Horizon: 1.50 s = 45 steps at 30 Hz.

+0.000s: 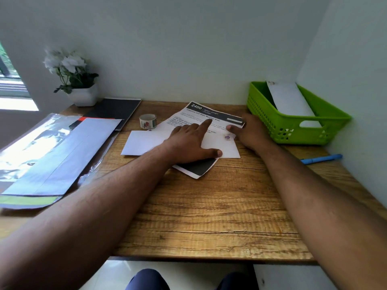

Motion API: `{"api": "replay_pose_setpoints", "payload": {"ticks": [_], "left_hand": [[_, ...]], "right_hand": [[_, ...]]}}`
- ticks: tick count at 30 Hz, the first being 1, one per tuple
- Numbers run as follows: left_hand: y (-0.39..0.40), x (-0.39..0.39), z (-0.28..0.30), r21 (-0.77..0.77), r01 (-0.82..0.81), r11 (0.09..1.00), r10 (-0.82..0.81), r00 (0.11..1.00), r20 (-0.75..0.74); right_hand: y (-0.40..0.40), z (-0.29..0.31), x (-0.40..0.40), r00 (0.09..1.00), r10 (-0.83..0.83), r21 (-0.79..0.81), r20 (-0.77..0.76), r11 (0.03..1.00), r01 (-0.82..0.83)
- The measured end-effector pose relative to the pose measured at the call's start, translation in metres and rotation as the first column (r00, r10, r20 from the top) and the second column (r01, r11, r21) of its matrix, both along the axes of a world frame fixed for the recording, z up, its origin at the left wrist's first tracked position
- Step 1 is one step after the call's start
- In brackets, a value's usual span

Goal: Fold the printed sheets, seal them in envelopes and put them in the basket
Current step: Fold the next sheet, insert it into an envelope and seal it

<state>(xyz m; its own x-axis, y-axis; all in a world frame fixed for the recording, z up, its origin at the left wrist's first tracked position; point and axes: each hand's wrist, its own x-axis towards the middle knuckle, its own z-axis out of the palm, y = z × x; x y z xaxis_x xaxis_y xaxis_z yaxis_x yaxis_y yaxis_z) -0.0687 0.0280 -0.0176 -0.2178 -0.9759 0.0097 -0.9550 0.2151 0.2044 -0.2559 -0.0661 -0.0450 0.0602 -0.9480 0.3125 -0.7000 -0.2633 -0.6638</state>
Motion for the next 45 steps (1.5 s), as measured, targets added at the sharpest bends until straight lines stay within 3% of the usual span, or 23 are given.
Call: {"api": "replay_pose_setpoints", "payload": {"ticks": [2,6,12,15,18,20,25,28,31,33,35,39,43,45], "left_hand": [[-0.001,0.004,0.001,-0.009,-0.021,1.000,0.021,1.000,0.018],[-0.004,0.008,0.002,-0.009,-0.059,0.998,0.059,0.998,0.038],[-0.011,0.026,-0.003,-0.031,-0.149,0.988,0.148,0.989,-0.024],[-0.018,0.037,-0.006,-0.050,-0.193,0.980,0.191,0.980,-0.050],[-0.019,0.037,-0.002,0.016,-0.209,0.978,0.204,0.932,-0.300],[-0.017,0.033,0.005,-0.033,-0.236,0.971,0.203,0.891,-0.406],[-0.016,0.022,0.035,-0.187,-0.264,0.946,0.165,0.891,-0.424],[-0.020,0.013,0.064,-0.184,-0.221,0.958,0.118,0.885,-0.450],[-0.027,0.005,0.097,-0.149,-0.233,0.961,0.100,0.797,-0.596],[-0.033,-0.002,0.117,-0.137,-0.241,0.961,0.088,0.732,-0.676],[-0.039,-0.011,0.135,-0.127,-0.242,0.962,0.074,0.679,-0.730],[-0.051,-0.029,0.157,-0.114,-0.275,0.955,0.044,0.510,-0.859],[-0.072,-0.056,0.159,-0.011,-0.269,0.963,0.032,0.153,-0.988],[-0.085,-0.072,0.153,-0.002,-0.253,0.967,0.010,0.047,-0.999]], "right_hand": [[0.000,-0.002,0.001,0.998,0.023,0.004,-0.057,1.000,-0.023],[-0.003,-0.007,0.004,0.971,-0.120,-0.075,-0.208,0.991,0.107],[0.004,-0.003,0.003,0.988,-0.108,-0.057,-0.111,0.993,0.102],[0.008,0.000,0.003,0.995,-0.093,-0.043,-0.028,0.995,0.092],[0.014,0.003,0.002,0.995,-0.082,-0.064,0.053,0.994,0.085],[0.022,0.005,0.000,0.990,-0.080,-0.067,0.116,0.994,0.088],[0.039,0.016,-0.003,0.952,-0.091,-0.063,0.291,0.991,0.114],[0.048,0.024,-0.003,0.832,-0.058,-0.027,0.551,0.996,0.087],[0.052,0.042,-0.003,0.536,0.003,0.004,0.844,1.000,-0.012],[0.055,0.059,-0.004,0.343,0.029,0.006,0.939,0.995,-0.100],[0.057,0.072,-0.006,0.230,0.099,-0.057,0.968,0.981,-0.183],[0.060,0.084,-0.014,0.082,0.223,-0.193,0.971,0.942,-0.273],[0.055,0.092,-0.029,0.098,0.225,-0.196,0.969,0.950,-0.245],[0.049,0.092,-0.041,0.101,0.201,-0.182,0.974,0.968,-0.172]]}}
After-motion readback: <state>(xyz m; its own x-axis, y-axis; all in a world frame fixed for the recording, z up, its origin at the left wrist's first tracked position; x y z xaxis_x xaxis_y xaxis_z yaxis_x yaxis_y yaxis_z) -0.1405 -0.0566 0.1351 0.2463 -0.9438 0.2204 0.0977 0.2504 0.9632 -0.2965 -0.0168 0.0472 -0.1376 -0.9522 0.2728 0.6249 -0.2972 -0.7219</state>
